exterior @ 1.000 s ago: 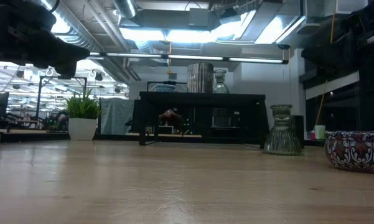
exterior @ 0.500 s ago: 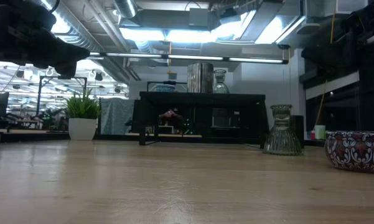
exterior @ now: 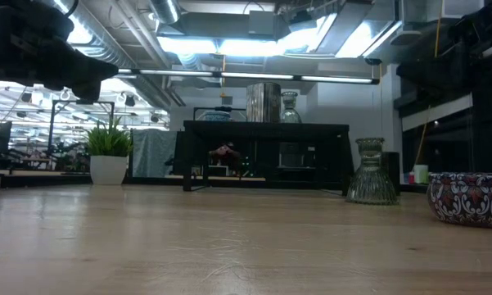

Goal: Pick & Place candle stick holders
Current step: Adjust the green candle holder on the shelf

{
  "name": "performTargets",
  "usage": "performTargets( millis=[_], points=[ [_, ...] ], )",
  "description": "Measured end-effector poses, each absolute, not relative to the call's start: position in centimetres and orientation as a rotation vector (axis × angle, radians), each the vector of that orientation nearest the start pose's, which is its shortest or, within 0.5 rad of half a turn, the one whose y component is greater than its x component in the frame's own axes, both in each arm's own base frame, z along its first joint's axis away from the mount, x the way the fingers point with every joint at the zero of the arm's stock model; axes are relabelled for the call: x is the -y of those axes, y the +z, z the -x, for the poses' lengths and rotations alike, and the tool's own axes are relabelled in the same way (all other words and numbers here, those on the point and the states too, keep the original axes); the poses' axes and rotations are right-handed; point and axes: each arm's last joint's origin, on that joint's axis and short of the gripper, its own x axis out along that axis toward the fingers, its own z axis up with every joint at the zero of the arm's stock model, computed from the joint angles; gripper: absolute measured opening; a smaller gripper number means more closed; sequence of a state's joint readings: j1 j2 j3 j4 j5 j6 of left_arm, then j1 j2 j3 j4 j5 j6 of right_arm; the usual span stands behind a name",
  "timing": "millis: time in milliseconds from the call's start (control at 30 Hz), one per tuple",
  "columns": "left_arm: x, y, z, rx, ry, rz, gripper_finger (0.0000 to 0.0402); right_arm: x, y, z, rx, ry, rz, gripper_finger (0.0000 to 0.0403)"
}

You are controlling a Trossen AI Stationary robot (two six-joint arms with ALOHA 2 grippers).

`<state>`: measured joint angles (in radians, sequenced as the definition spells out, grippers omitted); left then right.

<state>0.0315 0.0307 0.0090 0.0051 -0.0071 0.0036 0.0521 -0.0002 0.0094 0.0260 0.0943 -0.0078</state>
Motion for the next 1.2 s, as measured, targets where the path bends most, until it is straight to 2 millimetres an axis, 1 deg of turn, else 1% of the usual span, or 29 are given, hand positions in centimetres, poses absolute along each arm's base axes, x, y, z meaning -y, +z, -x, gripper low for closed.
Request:
performTargets(
  millis=[267,733,867,1200],
  points=[
    [-0.3,16.5,-9.9,-0.017,0.039,-0.003,0.0005,-0.2,17.0,-9.7,0.046,-0.042,0.001,0.0],
    [-0.3,16.4,-9.9,-0.017,0.038,-0.004,0.0006,-0.3,17.3,-9.7,0.073,-0.001,-0.121,0.0],
    [-0.3,16.4,-9.9,-0.017,0.039,-0.004,0.0008,-0.2,17.7,-9.6,0.111,-0.038,-0.162,0.0],
    [-0.3,16.4,-9.9,-0.017,0.038,-0.003,0.0006,0.0,21.2,-9.3,0.122,-0.096,-0.178,0.0]
  ],
)
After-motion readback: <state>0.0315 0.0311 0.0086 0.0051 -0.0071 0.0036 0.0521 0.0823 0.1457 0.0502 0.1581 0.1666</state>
